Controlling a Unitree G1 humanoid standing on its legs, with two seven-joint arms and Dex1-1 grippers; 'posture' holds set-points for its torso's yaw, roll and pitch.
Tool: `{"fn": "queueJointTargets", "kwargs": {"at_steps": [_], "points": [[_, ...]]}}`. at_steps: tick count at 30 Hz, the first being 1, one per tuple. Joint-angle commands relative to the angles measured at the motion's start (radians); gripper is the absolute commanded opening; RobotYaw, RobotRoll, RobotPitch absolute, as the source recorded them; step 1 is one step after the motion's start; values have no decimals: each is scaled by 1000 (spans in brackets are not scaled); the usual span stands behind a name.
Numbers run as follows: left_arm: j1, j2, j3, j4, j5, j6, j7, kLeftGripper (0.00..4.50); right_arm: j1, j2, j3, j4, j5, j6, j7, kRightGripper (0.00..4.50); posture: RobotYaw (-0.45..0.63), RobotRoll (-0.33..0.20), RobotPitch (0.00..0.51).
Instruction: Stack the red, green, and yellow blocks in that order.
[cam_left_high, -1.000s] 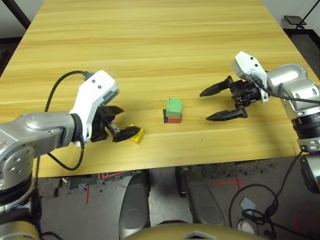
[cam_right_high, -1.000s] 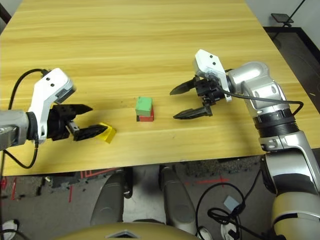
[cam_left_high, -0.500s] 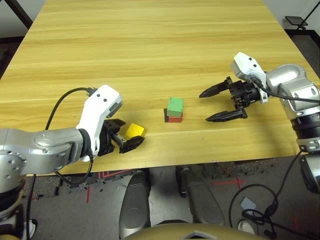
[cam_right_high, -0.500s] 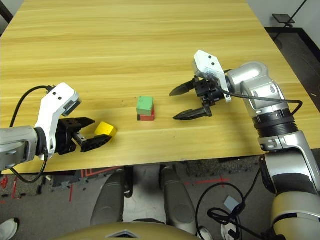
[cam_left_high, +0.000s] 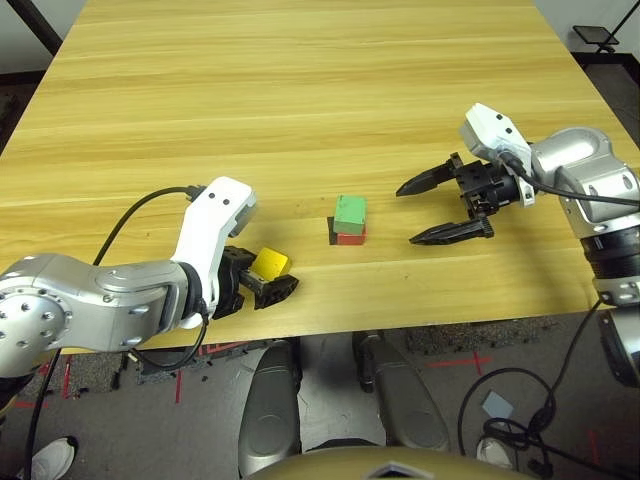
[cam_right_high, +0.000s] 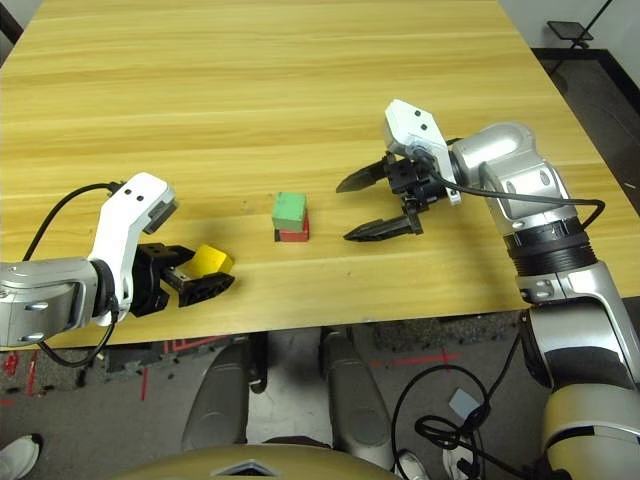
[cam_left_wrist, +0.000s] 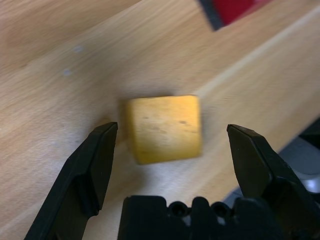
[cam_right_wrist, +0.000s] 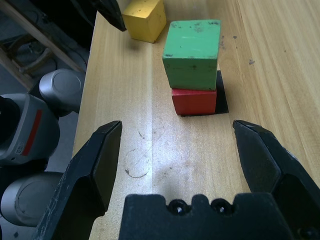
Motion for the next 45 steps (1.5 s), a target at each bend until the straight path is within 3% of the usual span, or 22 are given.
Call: {"fn": "queueJointTargets", "kwargs": {"at_steps": [1,16,19,24,28,31,35,38,40,42,45], "points": [[6,-14,-35,11,51,19,-33,4462,11,-3,-7,-35,13,15,-3,4500,38,-84,294],[-22,-36,-57,32,121,68,-90,4462,10,-5,-11,-33,14,23,-17,4500,35,-83,296],[-24,-43,-51,30,135,71,-100,3948,11,-2,-11,-34,15,24,-21,4500,37,-81,295],[-27,-42,-44,25,141,80,-106,2177,11,1,-11,-30,14,22,-27,4500,38,-79,293],[-48,-26,-22,22,166,88,-142,2073,13,3,-13,-28,15,22,-33,4500,40,-79,288],[-112,20,32,60,260,112,-276,2073,13,4,-13,-13,13,11,-32,4500,47,-75,283],[-292,121,17,141,567,60,-721,2073,16,8,-12,3,10,-3,-29,4500,56,-71,268],[-404,146,-49,175,764,-19,-1018,2073,18,11,-13,6,12,-5,-30,4500,56,-68,260],[-481,128,-90,202,872,-74,-1188,2073,21,11,-14,9,11,-9,-29,4500,49,-63,252],[-569,64,-127,231,943,-159,-1387,2073,24,12,-19,6,12,-8,-36,4500,41,-61,248],[-646,-19,-180,298,1061,-253,-1565,2073,31,14,-24,0,13,-3,-44,4500,29,-62,244]]}}
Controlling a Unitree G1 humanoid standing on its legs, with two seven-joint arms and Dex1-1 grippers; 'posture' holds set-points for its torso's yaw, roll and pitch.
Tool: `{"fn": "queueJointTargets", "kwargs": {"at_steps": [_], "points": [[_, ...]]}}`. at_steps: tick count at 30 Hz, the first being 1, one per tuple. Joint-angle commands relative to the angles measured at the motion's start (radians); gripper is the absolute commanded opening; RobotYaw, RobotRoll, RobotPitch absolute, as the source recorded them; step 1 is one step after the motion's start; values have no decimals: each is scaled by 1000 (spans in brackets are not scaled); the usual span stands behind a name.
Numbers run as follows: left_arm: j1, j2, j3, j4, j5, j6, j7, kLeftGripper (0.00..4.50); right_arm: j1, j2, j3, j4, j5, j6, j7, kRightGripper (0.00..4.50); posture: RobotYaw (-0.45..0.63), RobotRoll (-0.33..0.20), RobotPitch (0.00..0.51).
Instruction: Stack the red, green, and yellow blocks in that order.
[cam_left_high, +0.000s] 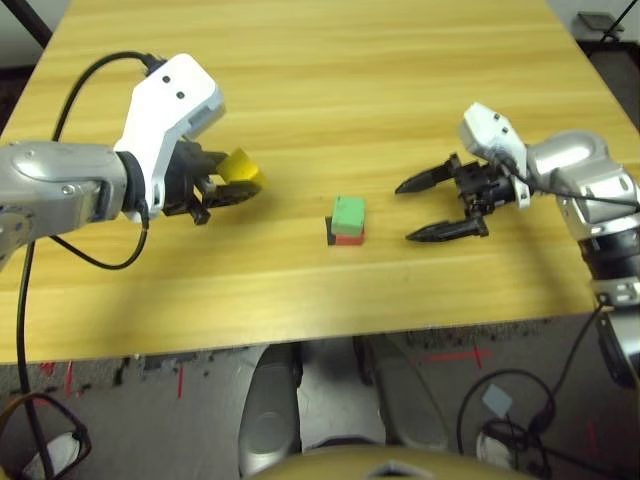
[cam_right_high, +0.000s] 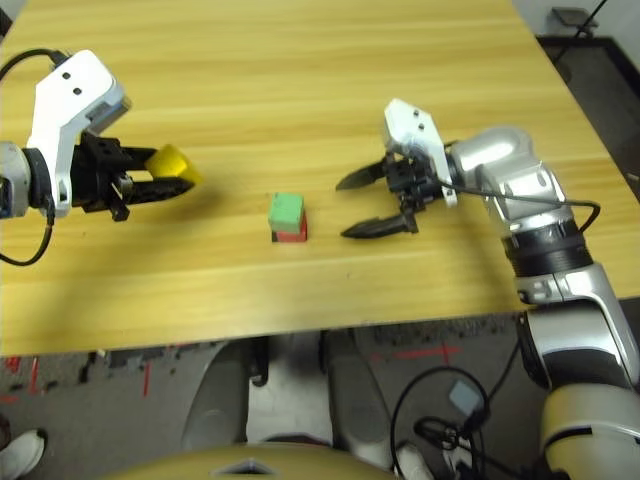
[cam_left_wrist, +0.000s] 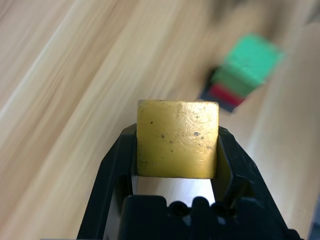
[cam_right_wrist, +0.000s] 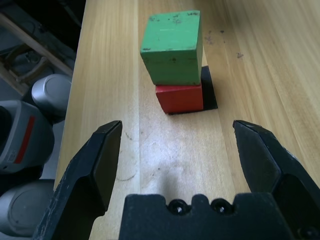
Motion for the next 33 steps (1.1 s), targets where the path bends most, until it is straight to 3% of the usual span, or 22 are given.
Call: {"fn": "queueJointTargets", "kwargs": {"at_steps": [1,10,15,24,33], "points": [[-60,-69,-71,72,153,-126,-224,2073,21,-5,-18,-12,11,-1,-8,4500,29,-62,244],[-183,-242,-211,330,484,-282,-497,2073,53,-18,-34,-60,19,24,-29,4500,-20,-55,240],[-225,-300,-253,380,598,-261,-560,2073,74,-32,-44,-95,31,45,-45,4500,-35,-53,240],[-254,-404,-222,367,654,-172,-567,2073,88,-42,-49,-109,35,55,-58,4500,-51,-45,241],[-245,-451,-206,353,663,-114,-535,2073,85,-35,-41,-107,39,53,-66,4500,-51,-42,250]]}}
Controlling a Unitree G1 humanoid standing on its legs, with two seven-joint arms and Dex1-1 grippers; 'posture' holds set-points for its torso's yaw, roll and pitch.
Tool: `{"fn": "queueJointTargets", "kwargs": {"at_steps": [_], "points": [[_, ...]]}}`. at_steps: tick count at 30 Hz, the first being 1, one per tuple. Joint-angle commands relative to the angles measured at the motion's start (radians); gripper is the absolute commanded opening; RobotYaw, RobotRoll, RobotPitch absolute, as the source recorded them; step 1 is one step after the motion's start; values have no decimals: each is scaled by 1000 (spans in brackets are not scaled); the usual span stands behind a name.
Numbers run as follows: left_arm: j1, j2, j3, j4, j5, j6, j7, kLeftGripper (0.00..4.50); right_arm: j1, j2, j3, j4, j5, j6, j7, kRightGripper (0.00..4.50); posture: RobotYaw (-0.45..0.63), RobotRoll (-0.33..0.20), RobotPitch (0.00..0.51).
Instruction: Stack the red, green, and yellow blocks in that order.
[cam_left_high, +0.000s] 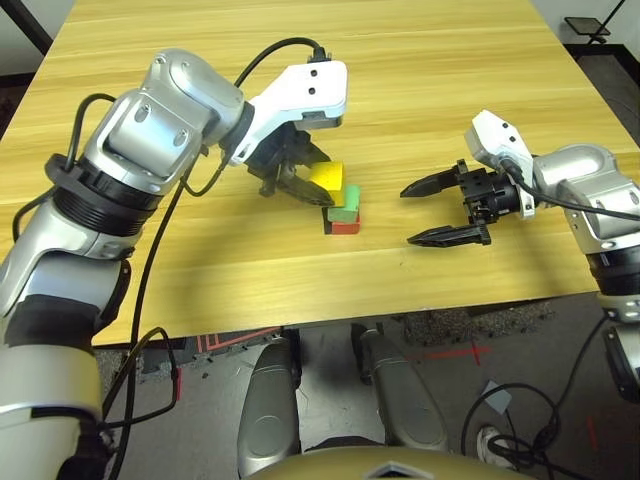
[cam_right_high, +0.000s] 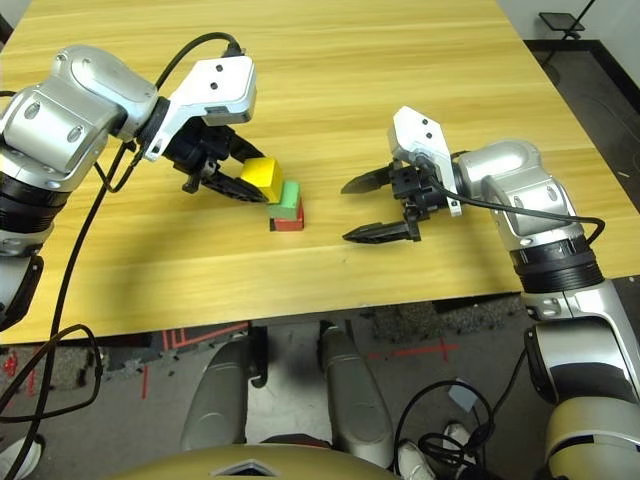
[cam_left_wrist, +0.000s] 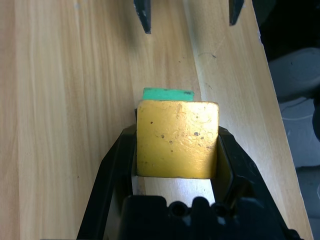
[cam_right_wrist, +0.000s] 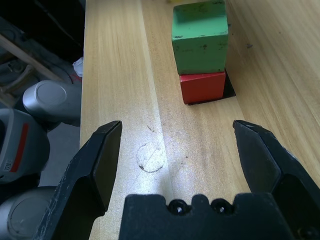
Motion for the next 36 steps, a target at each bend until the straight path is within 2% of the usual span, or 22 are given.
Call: {"fn": "queueJointTargets", "kwargs": {"at_steps": [1,12,36], "points": [[-9,-11,25,-26,11,21,14,2073,11,-4,-3,-24,9,3,1,4500,-52,-42,250],[-8,-40,26,-34,22,40,38,2073,17,-8,-5,-34,16,8,-4,4500,-64,-39,262],[0,-33,6,-62,45,57,8,2073,27,-14,-11,-51,30,21,-25,4500,-81,-31,277]]}}
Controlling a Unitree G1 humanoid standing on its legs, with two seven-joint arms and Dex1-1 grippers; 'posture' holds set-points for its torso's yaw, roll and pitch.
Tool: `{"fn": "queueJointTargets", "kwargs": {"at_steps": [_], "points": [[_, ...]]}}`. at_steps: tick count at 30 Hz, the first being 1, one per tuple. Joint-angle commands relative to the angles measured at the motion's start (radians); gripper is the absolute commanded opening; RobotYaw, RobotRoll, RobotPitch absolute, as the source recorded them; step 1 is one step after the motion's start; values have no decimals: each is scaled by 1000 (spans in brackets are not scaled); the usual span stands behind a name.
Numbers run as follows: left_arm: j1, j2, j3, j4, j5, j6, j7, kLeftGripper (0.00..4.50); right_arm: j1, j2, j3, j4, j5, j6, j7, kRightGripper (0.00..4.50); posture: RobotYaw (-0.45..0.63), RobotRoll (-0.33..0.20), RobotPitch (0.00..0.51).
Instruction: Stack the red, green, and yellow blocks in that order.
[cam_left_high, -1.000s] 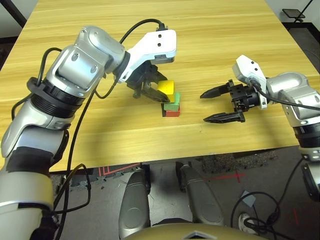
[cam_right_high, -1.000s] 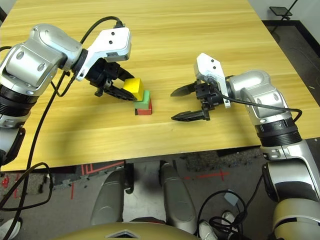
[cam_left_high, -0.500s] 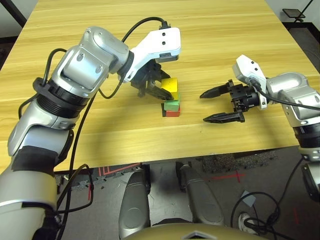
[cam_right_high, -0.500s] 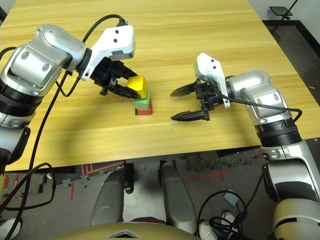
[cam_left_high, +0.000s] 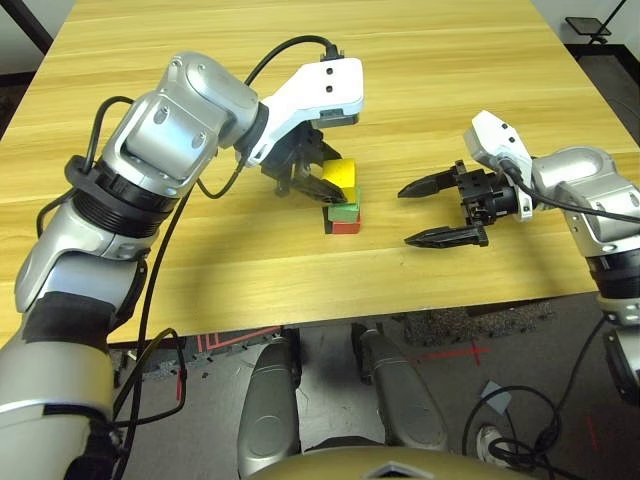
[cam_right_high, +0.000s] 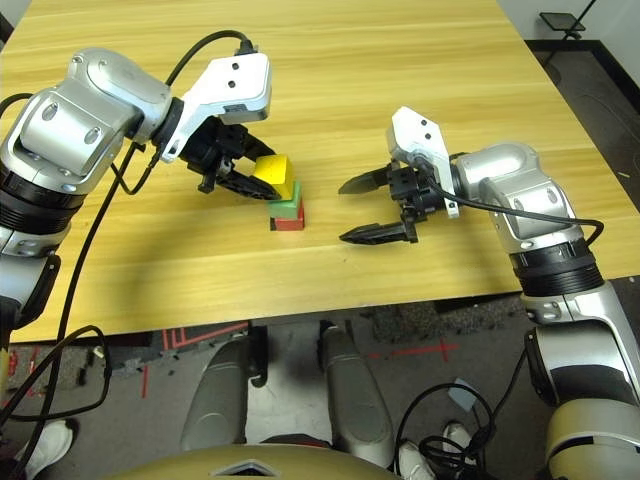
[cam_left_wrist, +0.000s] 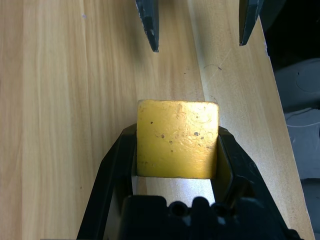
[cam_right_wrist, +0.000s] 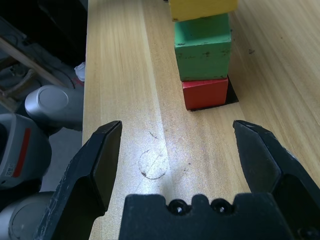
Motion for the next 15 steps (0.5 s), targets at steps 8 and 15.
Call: {"fn": "queueJointTargets", "kwargs": {"at_steps": [8,15], "points": [[7,1,-13,-26,19,12,-2,2818,21,-13,-13,-29,9,8,-10,4500,-88,-31,281],[5,-10,-9,-19,23,15,1,4470,25,-17,-16,-34,12,12,-14,4500,-89,-31,283]]}}
